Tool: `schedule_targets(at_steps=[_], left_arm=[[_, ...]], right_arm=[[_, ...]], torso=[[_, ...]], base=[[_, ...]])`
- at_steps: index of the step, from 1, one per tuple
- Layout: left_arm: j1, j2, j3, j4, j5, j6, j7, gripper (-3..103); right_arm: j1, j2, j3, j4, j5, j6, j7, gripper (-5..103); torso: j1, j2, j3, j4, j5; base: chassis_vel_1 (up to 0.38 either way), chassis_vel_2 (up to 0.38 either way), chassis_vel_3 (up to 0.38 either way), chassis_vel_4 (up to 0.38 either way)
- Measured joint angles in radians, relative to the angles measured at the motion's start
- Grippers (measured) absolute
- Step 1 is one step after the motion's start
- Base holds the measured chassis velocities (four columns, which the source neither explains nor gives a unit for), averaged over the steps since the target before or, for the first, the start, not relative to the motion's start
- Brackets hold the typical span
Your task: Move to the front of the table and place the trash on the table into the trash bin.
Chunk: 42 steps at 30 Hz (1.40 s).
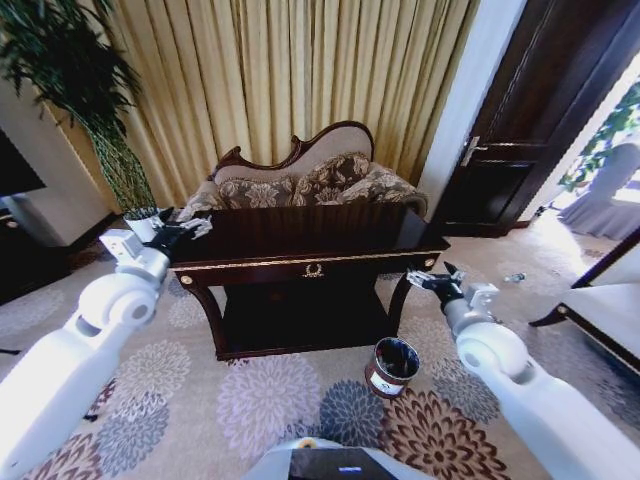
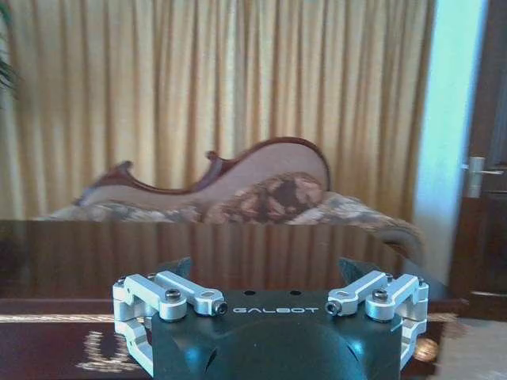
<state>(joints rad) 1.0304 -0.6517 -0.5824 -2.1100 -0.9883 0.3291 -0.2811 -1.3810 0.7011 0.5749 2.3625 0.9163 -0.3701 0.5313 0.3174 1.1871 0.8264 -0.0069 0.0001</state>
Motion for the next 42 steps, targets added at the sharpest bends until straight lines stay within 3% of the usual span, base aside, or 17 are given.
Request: schedule_targets(at_steps=[2, 4, 5, 8, 13, 20, 30, 42], left_arm=[[0.015, -0.003, -0.013, 0.011, 0.003, -0.005, 0.024, 100], [0.052, -0.011, -0.040, 0.050, 0.036, -0.046, 0.122, 100], [0.052, -0.011, -0.040, 0.050, 0.036, -0.046, 0.122, 100], [0.099, -0.018, -0.066, 0.108, 0.099, -0.104, 0.203, 100], [0.132, -0.017, -0.102, 0.161, 0.112, -0.112, 0.226, 100], [0.196, -0.008, -0.167, 0.181, 0.099, -0.105, 0.282, 100], [0.328, -0.028, -0.297, 0.123, 0.067, -0.085, 0.345, 100], [0.349, -0.023, -0.314, 0.112, 0.072, -0.080, 0.369, 100]], right_arm=[[-0.002, -0.003, 0.002, 0.028, 0.027, 0.000, 0.008, 100], [0.006, -0.002, 0.000, 0.046, 0.053, 0.018, 0.017, 100], [0.006, -0.002, 0.000, 0.046, 0.053, 0.018, 0.017, 100], [0.016, 0.006, -0.011, 0.018, 0.021, 0.075, -0.002, 100], [0.019, 0.011, -0.016, -0.076, -0.084, 0.134, -0.046, 100], [0.031, 0.008, -0.027, -0.187, -0.149, 0.181, -0.112, 100], [0.036, -0.033, -0.036, -0.185, -0.125, 0.177, -0.139, 100], [-0.019, -0.016, -0.046, -0.097, -0.115, 0.175, -0.137, 100]], torso=[[0.000, 0.000, 0.000, -0.0001, 0.0001], [0.000, 0.000, 0.000, -0.0001, 0.0002], [0.000, 0.000, 0.000, -0.0001, 0.0002], [0.000, 0.000, 0.000, 0.0002, -0.0001], [0.000, 0.000, 0.000, 0.0000, 0.0000], [0.000, 0.000, 0.000, 0.0000, 0.0002], [0.000, 0.000, 0.000, 0.0001, 0.0001], [0.000, 0.000, 0.000, -0.0002, 0.0001]], base=[[0.000, 0.000, 0.000, 0.000], [0.000, 0.000, 0.000, 0.000], [0.000, 0.000, 0.000, 0.000], [0.000, 0.000, 0.000, 0.000], [0.000, 0.000, 0.000, 0.000], [0.000, 0.000, 0.000, 0.000], [0.000, 0.000, 0.000, 0.000], [0.044, -0.046, -0.042, 0.048]])
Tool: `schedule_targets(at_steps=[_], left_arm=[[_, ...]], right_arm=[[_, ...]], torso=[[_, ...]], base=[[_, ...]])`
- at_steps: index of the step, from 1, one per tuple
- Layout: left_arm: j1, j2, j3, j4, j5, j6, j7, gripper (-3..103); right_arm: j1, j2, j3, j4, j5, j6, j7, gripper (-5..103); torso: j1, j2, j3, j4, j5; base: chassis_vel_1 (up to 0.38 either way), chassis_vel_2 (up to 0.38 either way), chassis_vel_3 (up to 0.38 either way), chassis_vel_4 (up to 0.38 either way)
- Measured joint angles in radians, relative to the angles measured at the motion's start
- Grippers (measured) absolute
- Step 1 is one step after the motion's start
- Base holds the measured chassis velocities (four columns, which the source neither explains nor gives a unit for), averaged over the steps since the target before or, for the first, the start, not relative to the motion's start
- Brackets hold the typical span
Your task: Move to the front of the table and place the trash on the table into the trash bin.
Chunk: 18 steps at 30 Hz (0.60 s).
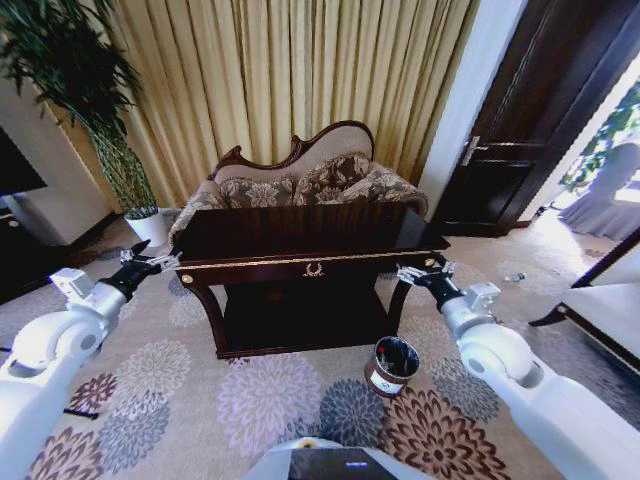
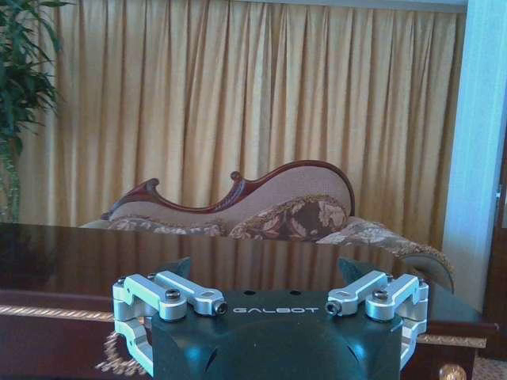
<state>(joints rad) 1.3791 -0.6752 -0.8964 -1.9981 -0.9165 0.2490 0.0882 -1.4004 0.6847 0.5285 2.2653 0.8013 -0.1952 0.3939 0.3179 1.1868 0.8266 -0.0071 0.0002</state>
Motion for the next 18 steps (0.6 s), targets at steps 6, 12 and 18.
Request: schedule_targets(at_steps=[6, 12, 18], left_arm=[[-0.007, 0.002, 0.002, -0.006, -0.007, 0.007, -0.003, 100], [-0.005, -0.007, 0.007, -0.015, -0.006, 0.010, -0.011, 100], [-0.006, -0.014, 0.013, -0.024, -0.004, 0.013, -0.023, 100]], right_arm=[[-0.019, 0.007, 0.001, 0.010, -0.016, 0.000, 0.002, 100], [-0.026, 0.011, 0.003, 0.014, -0.020, 0.002, 0.003, 100], [-0.031, 0.014, 0.002, 0.012, -0.026, 0.003, 0.002, 100]], torso=[[-0.001, 0.000, 0.000, 0.0001, 0.0000], [-0.001, 0.000, 0.000, 0.0003, 0.0002], [-0.001, 0.000, 0.000, 0.0004, -0.0001]], base=[[0.183, -0.179, -0.183, 0.169], [0.197, -0.211, -0.205, 0.206], [0.171, -0.169, -0.169, 0.159]])
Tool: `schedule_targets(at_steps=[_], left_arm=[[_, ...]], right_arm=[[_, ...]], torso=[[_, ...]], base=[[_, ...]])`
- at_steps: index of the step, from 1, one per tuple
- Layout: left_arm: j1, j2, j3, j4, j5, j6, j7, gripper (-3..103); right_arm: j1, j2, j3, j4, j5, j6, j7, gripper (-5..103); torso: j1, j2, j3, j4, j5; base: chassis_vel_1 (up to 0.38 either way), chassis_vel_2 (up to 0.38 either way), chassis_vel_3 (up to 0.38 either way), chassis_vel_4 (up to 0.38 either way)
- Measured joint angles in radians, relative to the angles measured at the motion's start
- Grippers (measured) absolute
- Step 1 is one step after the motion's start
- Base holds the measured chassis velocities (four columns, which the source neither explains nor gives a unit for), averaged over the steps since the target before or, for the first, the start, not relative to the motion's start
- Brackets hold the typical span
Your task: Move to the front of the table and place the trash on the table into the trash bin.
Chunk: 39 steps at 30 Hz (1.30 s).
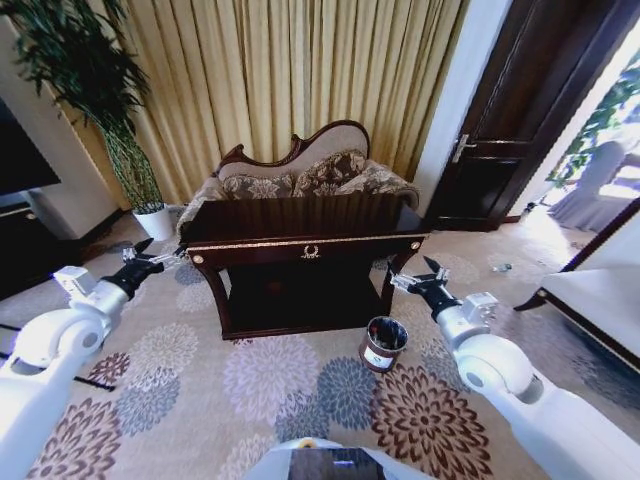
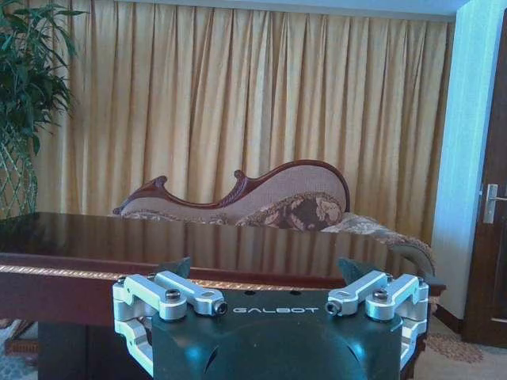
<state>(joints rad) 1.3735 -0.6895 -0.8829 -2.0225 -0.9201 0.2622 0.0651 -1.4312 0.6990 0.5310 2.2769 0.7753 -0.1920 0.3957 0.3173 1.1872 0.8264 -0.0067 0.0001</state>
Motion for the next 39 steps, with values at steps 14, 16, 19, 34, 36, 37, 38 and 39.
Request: schedule_targets(at_steps=[14, 16, 19, 34, 36, 37, 38, 39], left_arm=[[0.003, -0.006, -0.002, -0.016, 0.000, 0.005, -0.016, 100], [0.006, -0.009, -0.004, -0.017, 0.001, 0.005, -0.016, 100], [0.008, -0.013, -0.005, -0.020, 0.001, 0.005, -0.016, 100], [0.004, -0.016, 0.004, -0.031, 0.002, 0.012, -0.022, 100], [0.003, -0.017, 0.005, -0.032, 0.001, 0.013, -0.024, 100], [0.003, -0.017, 0.005, -0.032, 0.001, 0.013, -0.024, 100], [0.003, -0.018, 0.005, -0.032, 0.001, 0.012, -0.026, 100], [0.004, -0.018, 0.006, -0.032, 0.002, 0.009, -0.033, 100]], right_arm=[[0.000, -0.003, 0.011, -0.026, 0.000, 0.008, -0.003, 100], [0.002, -0.003, 0.013, -0.039, 0.000, 0.013, -0.005, 100], [0.005, -0.004, 0.014, -0.047, 0.000, 0.016, -0.006, 100], [0.008, -0.005, 0.027, -0.076, 0.000, 0.024, -0.017, 100], [0.007, -0.004, 0.027, -0.079, -0.004, 0.027, -0.017, 100], [0.007, -0.004, 0.027, -0.079, -0.004, 0.027, -0.017, 100], [0.006, -0.004, 0.027, -0.080, -0.007, 0.031, -0.017, 100], [0.005, -0.003, 0.026, -0.082, -0.011, 0.036, -0.018, 100]], torso=[[0.000, 0.000, 0.000, 0.0000, 0.0001], [0.000, 0.000, 0.000, -0.0004, 0.0004], [0.000, 0.000, 0.000, -0.0005, 0.0004], [0.000, 0.000, 0.000, -0.0004, 0.0002], [0.000, 0.000, 0.000, -0.0001, 0.0003], [0.000, 0.000, 0.000, -0.0001, 0.0003], [0.000, 0.000, 0.000, -0.0001, 0.0003], [0.000, 0.000, 0.000, -0.0001, 0.0002]], base=[[0.193, -0.181, -0.197, 0.194], [0.236, -0.250, -0.222, 0.210], [0.202, -0.222, -0.205, 0.205], [0.151, -0.162, -0.155, 0.158], [0.160, -0.159, -0.142, 0.162], [0.168, -0.159, -0.144, 0.162], [0.168, -0.159, -0.170, 0.176], [0.162, -0.170, -0.170, 0.163]])
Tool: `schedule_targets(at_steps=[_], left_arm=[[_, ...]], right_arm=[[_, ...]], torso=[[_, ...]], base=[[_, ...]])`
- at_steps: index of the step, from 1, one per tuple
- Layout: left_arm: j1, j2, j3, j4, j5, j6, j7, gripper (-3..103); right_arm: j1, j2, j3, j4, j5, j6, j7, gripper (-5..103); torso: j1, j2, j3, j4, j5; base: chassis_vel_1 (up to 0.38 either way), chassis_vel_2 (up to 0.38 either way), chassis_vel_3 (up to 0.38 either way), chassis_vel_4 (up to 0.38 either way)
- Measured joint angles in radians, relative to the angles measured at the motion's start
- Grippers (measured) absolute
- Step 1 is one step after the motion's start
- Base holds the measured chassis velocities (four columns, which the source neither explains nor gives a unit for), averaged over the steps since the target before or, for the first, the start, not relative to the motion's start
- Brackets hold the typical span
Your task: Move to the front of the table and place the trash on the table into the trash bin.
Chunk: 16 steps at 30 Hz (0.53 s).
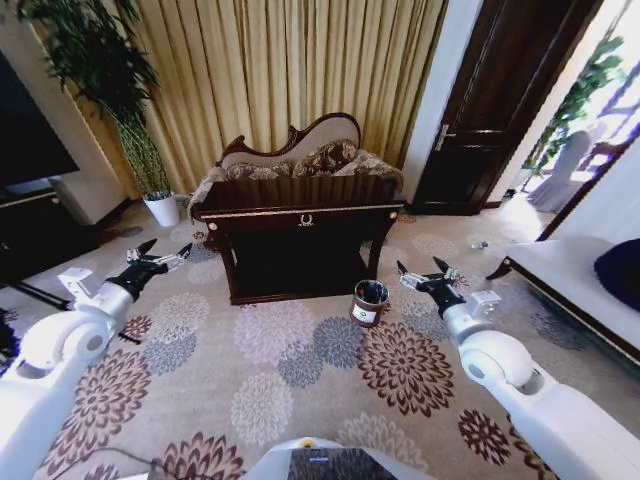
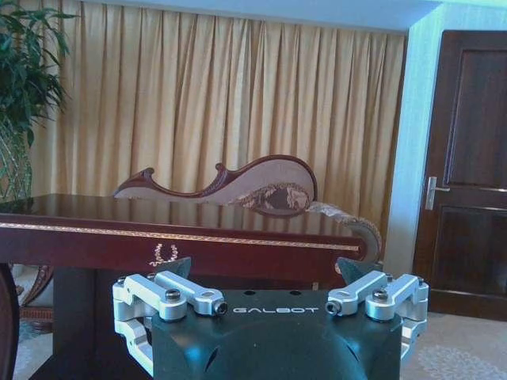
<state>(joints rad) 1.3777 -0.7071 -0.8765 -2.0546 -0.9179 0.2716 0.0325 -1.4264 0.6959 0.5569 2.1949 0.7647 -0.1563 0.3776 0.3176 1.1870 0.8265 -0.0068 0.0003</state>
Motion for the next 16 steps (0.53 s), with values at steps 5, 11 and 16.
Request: schedule_targets(at_steps=[5, 11, 16], left_arm=[[0.004, -0.003, 0.003, -0.006, 0.006, -0.001, -0.025, 100], [0.001, -0.009, 0.023, -0.005, 0.024, -0.023, -0.031, 100], [-0.009, -0.015, 0.046, 0.000, 0.037, -0.042, -0.037, 100]], right_arm=[[-0.002, 0.002, -0.003, -0.007, -0.011, 0.010, -0.001, 100], [-0.004, 0.014, -0.001, -0.014, -0.016, 0.009, 0.006, 100], [-0.022, 0.025, 0.004, -0.021, -0.053, 0.008, 0.014, 100]], torso=[[-0.001, 0.001, 0.000, -0.0001, 0.0000], [0.000, 0.000, 0.000, 0.0002, -0.0002], [0.001, -0.001, 0.000, -0.0002, 0.0000]], base=[[0.120, -0.132, -0.114, 0.105], [0.020, -0.017, -0.026, 0.015], [0.000, 0.000, 0.000, 0.000]])
